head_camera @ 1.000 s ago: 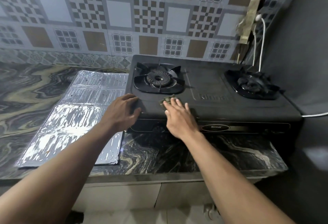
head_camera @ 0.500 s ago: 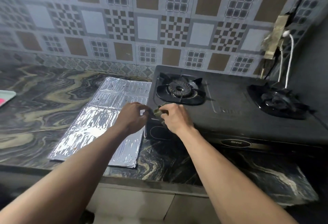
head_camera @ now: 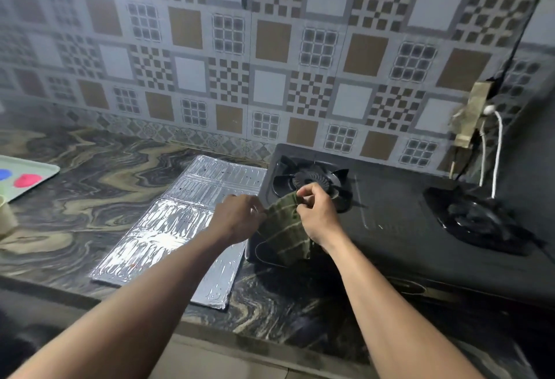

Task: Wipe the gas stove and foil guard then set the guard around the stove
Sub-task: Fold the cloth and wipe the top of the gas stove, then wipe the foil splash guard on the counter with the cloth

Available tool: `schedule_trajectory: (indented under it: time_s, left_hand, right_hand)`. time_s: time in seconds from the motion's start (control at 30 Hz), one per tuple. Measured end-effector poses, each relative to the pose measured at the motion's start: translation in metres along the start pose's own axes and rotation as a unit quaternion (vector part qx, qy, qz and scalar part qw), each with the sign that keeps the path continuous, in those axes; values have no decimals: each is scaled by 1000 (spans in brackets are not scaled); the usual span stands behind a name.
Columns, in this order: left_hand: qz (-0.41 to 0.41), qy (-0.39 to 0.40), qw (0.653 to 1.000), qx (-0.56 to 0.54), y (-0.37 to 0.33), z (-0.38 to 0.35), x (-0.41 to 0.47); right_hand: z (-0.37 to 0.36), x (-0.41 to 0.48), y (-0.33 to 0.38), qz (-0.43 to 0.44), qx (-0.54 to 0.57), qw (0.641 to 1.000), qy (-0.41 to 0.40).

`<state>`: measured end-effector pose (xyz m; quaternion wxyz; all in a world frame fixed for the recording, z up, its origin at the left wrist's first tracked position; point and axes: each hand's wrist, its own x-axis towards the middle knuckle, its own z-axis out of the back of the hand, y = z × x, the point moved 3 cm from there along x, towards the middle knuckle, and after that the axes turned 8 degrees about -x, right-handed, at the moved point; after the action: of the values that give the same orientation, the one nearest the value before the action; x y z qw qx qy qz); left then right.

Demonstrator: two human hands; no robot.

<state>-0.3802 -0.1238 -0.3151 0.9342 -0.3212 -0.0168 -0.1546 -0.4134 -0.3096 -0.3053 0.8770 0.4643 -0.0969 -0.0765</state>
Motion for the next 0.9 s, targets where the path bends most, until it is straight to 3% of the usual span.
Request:
schedule_trajectory:
  time_s: [0.17,0.43,0.8,0.9]
  left_hand:
    - [-15,-17,998,-65,-16,26,4]
    - [-29,-106,994,-25,-46,97,-13]
    - [-35,-202,974,100,6,155,-15]
    - [-43,-189,977,85,26,163,3]
  right_hand:
    - [16,1,15,56,-35,996,61]
    - [16,2,62,147,-124,975,108]
    - [-29,30,128,206,-40,962,177]
    - [-50,50,141,213,-36,960,179]
